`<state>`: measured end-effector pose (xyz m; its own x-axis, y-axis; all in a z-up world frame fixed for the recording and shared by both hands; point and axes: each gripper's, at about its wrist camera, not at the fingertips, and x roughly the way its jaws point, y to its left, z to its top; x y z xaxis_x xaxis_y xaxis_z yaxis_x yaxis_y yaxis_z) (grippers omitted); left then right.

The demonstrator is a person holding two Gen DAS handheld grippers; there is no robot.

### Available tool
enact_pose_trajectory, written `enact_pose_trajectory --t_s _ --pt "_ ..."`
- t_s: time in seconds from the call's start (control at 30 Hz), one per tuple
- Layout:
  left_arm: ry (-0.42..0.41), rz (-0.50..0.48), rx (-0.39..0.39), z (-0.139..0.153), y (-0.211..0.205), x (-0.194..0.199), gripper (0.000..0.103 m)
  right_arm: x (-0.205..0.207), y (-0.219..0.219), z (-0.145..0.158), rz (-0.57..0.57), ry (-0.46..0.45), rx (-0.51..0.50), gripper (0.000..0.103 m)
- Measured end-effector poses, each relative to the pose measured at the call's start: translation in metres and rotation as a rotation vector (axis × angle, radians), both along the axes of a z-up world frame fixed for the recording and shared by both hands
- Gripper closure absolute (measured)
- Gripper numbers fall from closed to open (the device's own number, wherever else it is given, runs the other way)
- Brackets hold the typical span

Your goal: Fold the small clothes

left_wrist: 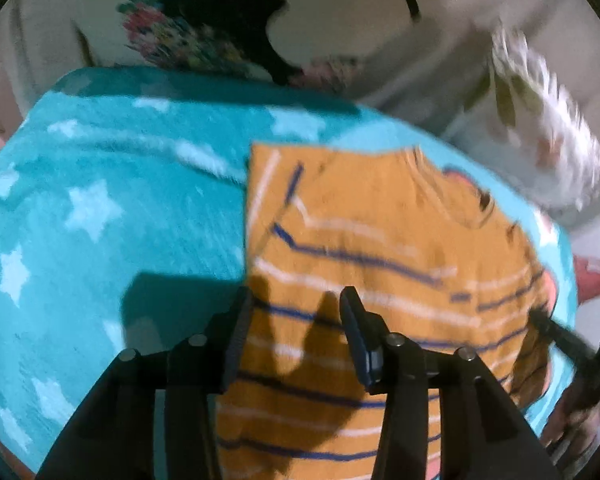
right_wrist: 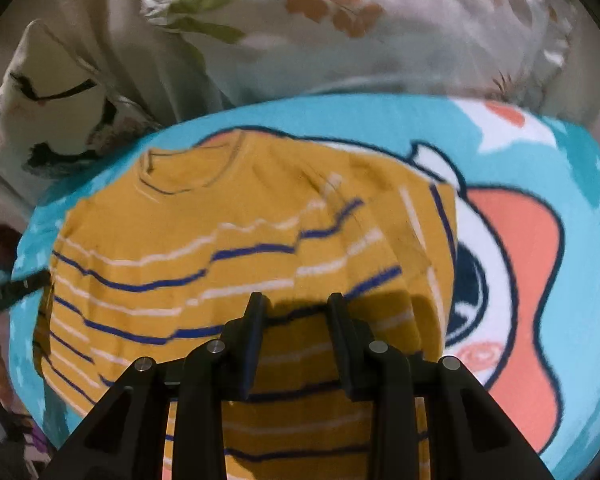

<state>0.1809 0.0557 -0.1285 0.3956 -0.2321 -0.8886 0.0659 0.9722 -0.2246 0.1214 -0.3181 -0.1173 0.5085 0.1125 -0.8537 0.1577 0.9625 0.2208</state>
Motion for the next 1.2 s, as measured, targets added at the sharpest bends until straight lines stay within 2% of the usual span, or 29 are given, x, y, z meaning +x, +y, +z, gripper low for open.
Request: enact_pose_trajectory --t_s 0.07,0.13,0.2,0.27,0.3,0.33,0.4,0.53,0.7,0.8,0.9,0.97,1.07,1.2 --pt "0.024 0.002 0.043 -0.012 0.001 0.000 0.058 0.001 -0.010 -0.004 -0.030 -0.004 0.007 0.070" --pt "0.032 0.029 0.035 -0.016 0.012 0.001 0.051 0.000 -0.020 -0.005 -0.059 -0.007 0.007 0.070" --pt "0.039 0.059 0.021 -0.014 0.026 0.001 0.049 -0.003 -0.030 -0.005 -0.109 0.008 -0.025 0.070" --pt "0.049 0.082 0.019 -0.013 0.038 0.000 0.049 -0.006 -0.040 -0.005 -0.148 0.018 0.001 0.070" --pt "0.053 0.087 0.011 -0.010 0.043 -0.003 0.049 -0.008 -0.038 0.000 -0.162 0.019 -0.018 0.069" --pt "0.059 0.092 0.002 -0.008 0.046 -0.005 0.049 -0.010 -0.033 0.007 -0.166 0.020 -0.081 0.064" --pt "0.060 0.099 -0.014 -0.001 0.051 -0.015 0.050 -0.009 -0.020 0.019 -0.127 0.002 -0.137 0.062" --pt "0.066 0.090 -0.035 0.004 0.051 -0.040 0.050 -0.002 0.025 0.049 0.005 -0.069 -0.121 0.062" --pt "0.131 0.083 0.063 -0.014 0.043 -0.060 0.049 0.027 0.097 0.059 0.217 -0.082 -0.023 0.063" --pt "0.163 0.089 0.062 -0.023 0.049 -0.067 0.049 0.046 0.145 0.058 0.333 -0.073 -0.010 0.068" --pt "0.163 0.086 0.069 -0.022 0.052 -0.071 0.046 0.066 0.189 0.048 0.422 -0.046 -0.050 0.068" --pt "0.162 0.083 0.071 -0.022 0.053 -0.073 0.046 0.086 0.212 0.031 0.462 0.005 -0.059 0.068" --pt "0.158 0.077 0.081 -0.021 0.054 -0.076 0.046 0.113 0.234 0.006 0.473 0.073 -0.081 0.068" --pt "0.150 0.079 0.087 -0.021 0.052 -0.081 0.045 0.139 0.246 -0.008 0.458 0.090 -0.102 0.067"
